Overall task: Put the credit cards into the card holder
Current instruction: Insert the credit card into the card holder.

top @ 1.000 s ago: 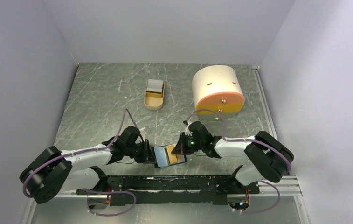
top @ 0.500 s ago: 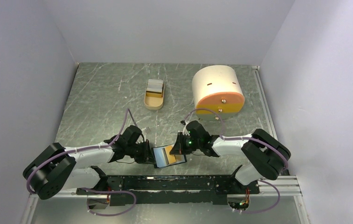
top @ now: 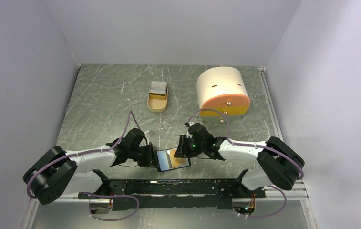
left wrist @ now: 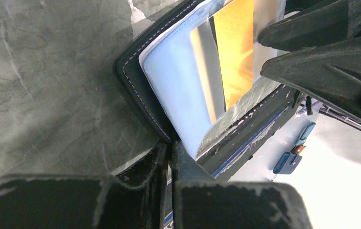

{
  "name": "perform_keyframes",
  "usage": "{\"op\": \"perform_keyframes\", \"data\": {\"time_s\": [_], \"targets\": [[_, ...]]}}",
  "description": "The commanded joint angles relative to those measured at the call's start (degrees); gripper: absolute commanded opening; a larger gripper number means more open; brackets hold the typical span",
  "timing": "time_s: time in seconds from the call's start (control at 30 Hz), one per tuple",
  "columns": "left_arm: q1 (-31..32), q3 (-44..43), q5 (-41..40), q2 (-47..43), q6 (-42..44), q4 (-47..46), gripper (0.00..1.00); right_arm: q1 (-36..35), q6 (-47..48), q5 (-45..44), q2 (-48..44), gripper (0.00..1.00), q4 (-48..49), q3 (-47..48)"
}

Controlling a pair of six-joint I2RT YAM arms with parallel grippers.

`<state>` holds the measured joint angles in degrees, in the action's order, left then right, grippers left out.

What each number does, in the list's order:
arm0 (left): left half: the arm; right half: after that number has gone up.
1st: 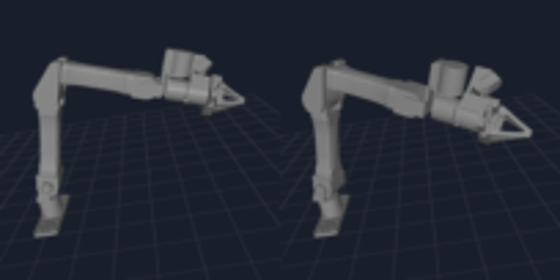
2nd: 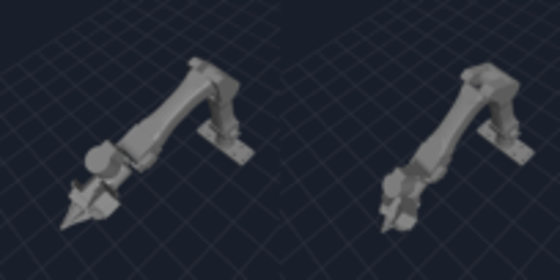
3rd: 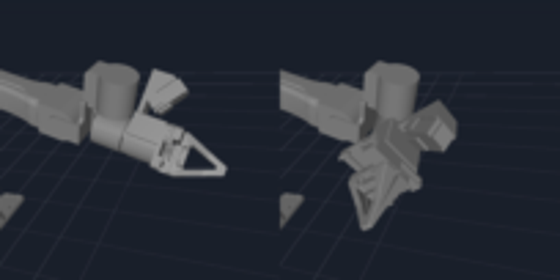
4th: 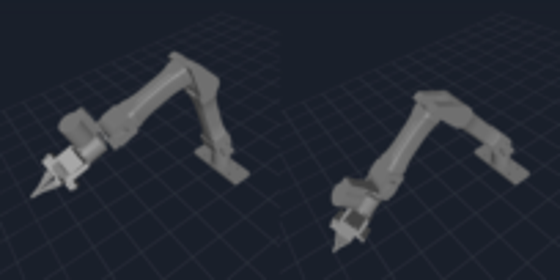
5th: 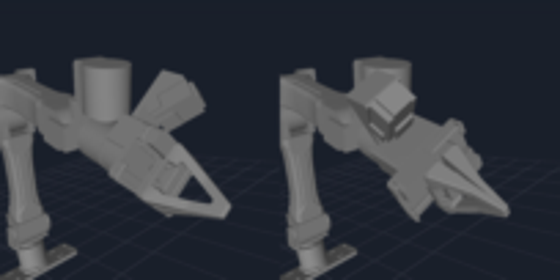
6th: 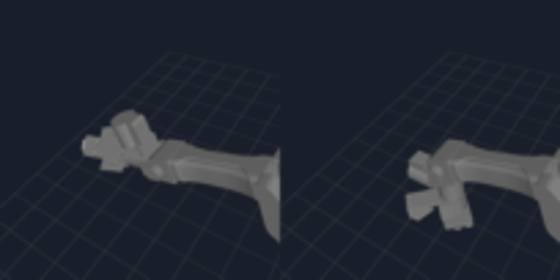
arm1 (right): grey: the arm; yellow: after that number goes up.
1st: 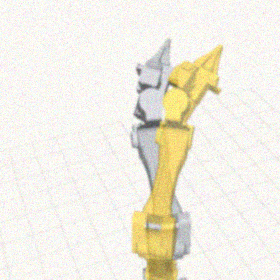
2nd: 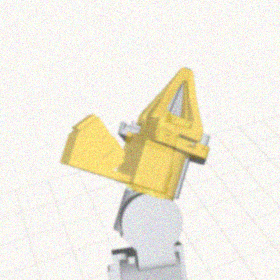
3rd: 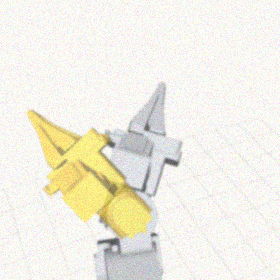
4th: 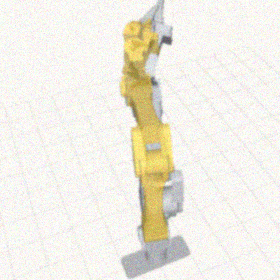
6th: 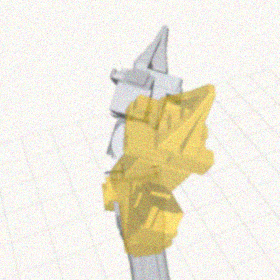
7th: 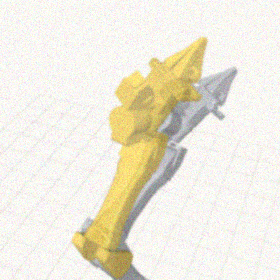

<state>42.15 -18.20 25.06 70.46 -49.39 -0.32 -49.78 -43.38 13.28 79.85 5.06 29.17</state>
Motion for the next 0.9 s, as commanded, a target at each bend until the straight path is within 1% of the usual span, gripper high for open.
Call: {"op": "perform_keyframes", "data": {"time_s": [0.0, 0.13, 0.37, 0.53, 0.63, 0.8, 0.87], "targets": [[0.1, -0.9, 0.3, -0.5, -0.3, -0.5, 0.09, 0.0, 1.8, -4.6, -0.2, 0.40, -6.5, 0.5], [0.1, -0.6, 0.7, -0.5, -0.9, -1.4, 0.09, -0.4, 1.6, -3.2, 0.4, 0.40, -4.2, 0.6], [0.1, -0.2, 1.0, -0.1, -1.2, -2.5, 0.09, -3.5, -0.6, -1.4, 4.2, 0.39, 1.2, 1.1], [0.1, -0.2, 1.6, 0.8, -1.4, -3.4, 0.09, -5.9, -1.1, -0.5, 6.9, 0.30, 3.5, 3.1], [0.1, -0.1, 1.5, 0.9, -1.4, -3.5, 0.09, -6.0, -1.6, 0.2, 7.7, 0.26, 4.5, 3.2], [0.1, 0.1, 1.3, 0.6, -1.6, -3.4, 0.09, -6.1, -1.3, 0.4, 7.4, 0.26, 4.9, 3.0], [0.1, 0.0, 0.9, 0.4, -1.7, -3.0, 0.09, -6.0, -0.7, 0.0, 6.8, 0.28, 3.9, 3.1]]}}
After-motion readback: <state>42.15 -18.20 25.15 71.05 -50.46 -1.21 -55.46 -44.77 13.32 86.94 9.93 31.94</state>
